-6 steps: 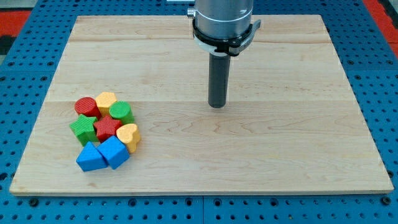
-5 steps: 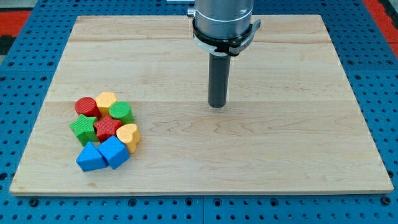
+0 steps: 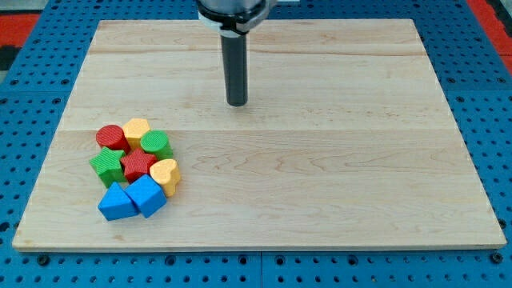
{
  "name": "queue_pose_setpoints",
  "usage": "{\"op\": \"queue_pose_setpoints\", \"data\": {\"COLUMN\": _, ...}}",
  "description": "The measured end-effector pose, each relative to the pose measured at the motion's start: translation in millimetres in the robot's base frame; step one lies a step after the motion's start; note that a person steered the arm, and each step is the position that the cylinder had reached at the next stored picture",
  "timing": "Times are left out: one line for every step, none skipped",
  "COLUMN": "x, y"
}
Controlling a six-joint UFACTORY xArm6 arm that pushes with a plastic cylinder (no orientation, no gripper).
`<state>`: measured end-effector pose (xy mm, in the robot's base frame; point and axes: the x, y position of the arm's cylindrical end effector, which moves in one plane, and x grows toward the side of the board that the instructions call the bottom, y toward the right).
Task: Move your arm towards the center left
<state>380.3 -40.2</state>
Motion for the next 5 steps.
{"op": "queue_pose_setpoints", "data": {"x": 0.0, "y": -45.6}}
{"op": "queue_pose_setpoints", "data": {"x": 0.0, "y": -107.4}}
{"op": "queue_pose_setpoints", "data": {"x": 0.7, "y": -151.3}}
{"op": "queue_pose_setpoints", "data": {"x": 8.4, "y": -163.5}}
{"op": "queue_pose_setpoints", "data": {"x": 11.0, "y": -163.8}}
